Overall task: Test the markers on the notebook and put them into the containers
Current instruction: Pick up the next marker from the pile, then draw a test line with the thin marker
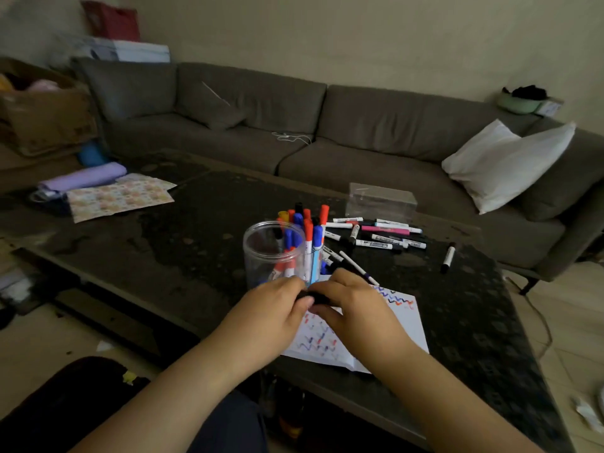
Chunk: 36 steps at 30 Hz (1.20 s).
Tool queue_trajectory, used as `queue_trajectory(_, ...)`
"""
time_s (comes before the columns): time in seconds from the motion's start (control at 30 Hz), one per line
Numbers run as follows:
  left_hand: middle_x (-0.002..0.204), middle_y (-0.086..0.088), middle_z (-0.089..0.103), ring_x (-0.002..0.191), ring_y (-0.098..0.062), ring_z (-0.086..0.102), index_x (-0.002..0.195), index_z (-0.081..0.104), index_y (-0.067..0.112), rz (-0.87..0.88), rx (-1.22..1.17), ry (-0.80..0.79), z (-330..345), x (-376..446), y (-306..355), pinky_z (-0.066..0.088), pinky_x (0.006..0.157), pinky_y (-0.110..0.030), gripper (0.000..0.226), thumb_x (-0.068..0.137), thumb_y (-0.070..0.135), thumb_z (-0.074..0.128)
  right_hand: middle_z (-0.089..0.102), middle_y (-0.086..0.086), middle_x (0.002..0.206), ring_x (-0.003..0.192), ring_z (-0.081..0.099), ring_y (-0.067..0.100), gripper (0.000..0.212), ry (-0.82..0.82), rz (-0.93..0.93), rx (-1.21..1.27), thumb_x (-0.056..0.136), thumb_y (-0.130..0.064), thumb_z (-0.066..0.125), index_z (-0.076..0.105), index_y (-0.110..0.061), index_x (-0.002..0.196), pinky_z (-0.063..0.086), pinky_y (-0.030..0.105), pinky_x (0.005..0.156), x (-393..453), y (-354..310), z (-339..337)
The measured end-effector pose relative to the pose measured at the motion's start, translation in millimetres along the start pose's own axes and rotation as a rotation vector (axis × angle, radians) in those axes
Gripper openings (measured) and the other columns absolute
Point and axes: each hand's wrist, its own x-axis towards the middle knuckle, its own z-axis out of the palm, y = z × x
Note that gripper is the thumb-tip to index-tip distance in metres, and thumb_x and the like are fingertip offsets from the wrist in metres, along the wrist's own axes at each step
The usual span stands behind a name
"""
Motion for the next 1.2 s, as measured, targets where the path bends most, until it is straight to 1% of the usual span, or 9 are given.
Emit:
queue_trajectory(0.17, 0.101, 0.010, 0.052, 0.086, -0.004, 0.049, 0.106, 0.054, 0.021, -0.053, -0.005, 0.213, -21, -5, -20, 0.041, 0.072, -0.020, 0.016, 0.094, 0.030, 0.047, 0.054, -0.006, 0.088, 0.075, 0.053, 0.009, 0.018, 0.207, 0.032, 0.040, 0.091, -0.020, 0.060, 0.064, -0.014, 0.108, 0.050, 0.026, 0.071, 28, -5, -24)
queue_trajectory(0.23, 0.111, 0.008, 0.050, 0.095, -0.003, 0.047, 0.115, 0.052, 0.020, -0.086, 0.023, 0.232, -25, -3, -27, 0.037, 0.076, -0.017, 0.023, 0.094, 0.027, 0.049, 0.053, -0.010, 0.082, 0.071, 0.052, 0.003, 0.004, 0.313, 0.097, 0.125, 0.092, -0.022, 0.058, 0.057, -0.021, 0.096, 0.044, 0.012, 0.064, 39, -11, -38)
queue_trajectory(0.33, 0.124, 0.009, 0.047, 0.110, -0.004, 0.046, 0.129, 0.043, 0.024, -0.146, 0.064, 0.205, -24, 2, -32, 0.035, 0.081, -0.013, 0.035, 0.094, 0.028, 0.049, 0.058, -0.005, 0.083, 0.074, 0.055, 0.006, 0.010, 0.417, 0.136, 0.211, 0.093, -0.024, 0.057, 0.059, -0.014, 0.095, 0.041, 0.010, 0.063, 58, -22, -46)
queue_trajectory(0.5, 0.126, 0.010, 0.045, 0.112, -0.003, 0.045, 0.133, 0.041, 0.025, -0.152, 0.053, 0.189, -19, 3, -36, 0.033, 0.080, -0.012, 0.040, 0.094, 0.028, 0.050, 0.062, 0.002, 0.098, 0.087, 0.058, 0.014, 0.024, 0.214, 0.230, 0.298, 0.095, -0.026, 0.053, 0.060, -0.010, 0.112, 0.046, 0.019, 0.071, 84, -28, -24)
queue_trajectory(0.7, 0.116, 0.009, 0.052, 0.099, -0.005, 0.053, 0.124, 0.050, 0.021, -0.087, 0.006, 0.213, -11, -3, -38, 0.037, 0.074, -0.012, 0.031, 0.093, 0.024, 0.051, 0.046, 0.009, 0.118, 0.099, 0.049, 0.018, 0.035, -0.145, 0.303, 0.095, 0.098, -0.036, 0.044, 0.060, -0.011, 0.117, 0.036, 0.023, 0.083, 88, -17, 9)
queue_trajectory(0.83, 0.100, 0.008, 0.060, 0.089, -0.007, 0.059, 0.112, 0.057, 0.021, -0.058, -0.042, 0.189, 3, -4, -34, 0.050, 0.073, -0.023, 0.020, 0.092, 0.023, 0.053, 0.045, 0.001, 0.115, 0.096, 0.048, 0.009, 0.034, -0.048, 0.292, 0.191, 0.097, -0.037, 0.047, 0.056, -0.023, 0.126, 0.034, 0.019, 0.081, 76, -6, 13)
queue_trajectory(1.0, 0.102, 0.008, 0.063, 0.089, -0.006, 0.059, 0.114, 0.057, 0.022, -0.049, -0.040, 0.104, 31, 5, -24, 0.047, 0.075, -0.018, 0.024, 0.092, 0.025, 0.053, 0.053, -0.003, 0.100, 0.078, 0.052, 0.006, 0.032, 0.078, 0.381, 0.211, 0.095, -0.033, 0.052, 0.056, -0.024, 0.125, 0.044, 0.018, 0.074, 52, 29, 12)
queue_trajectory(1.1, 0.107, 0.008, 0.062, 0.093, -0.004, 0.057, 0.117, 0.055, 0.024, -0.062, -0.044, 0.037, 49, 16, -15, 0.049, 0.082, -0.020, 0.025, 0.093, 0.027, 0.051, 0.058, 0.000, 0.104, 0.080, 0.053, 0.007, 0.029, 0.036, 0.539, 0.210, 0.095, -0.028, 0.054, 0.057, -0.021, 0.122, 0.041, 0.014, 0.066, 33, 63, 12)
queue_trajectory(1.2, 0.114, 0.008, 0.059, 0.098, -0.006, 0.056, 0.120, 0.053, 0.025, -0.080, -0.042, -0.038, 69, 31, -8, 0.048, 0.088, -0.022, 0.026, 0.094, 0.026, 0.050, 0.059, 0.000, 0.115, 0.088, 0.054, 0.009, 0.028, -0.028, 0.685, 0.187, 0.095, -0.028, 0.054, 0.058, -0.021, 0.121, 0.045, 0.021, 0.074, 14, 97, 13)
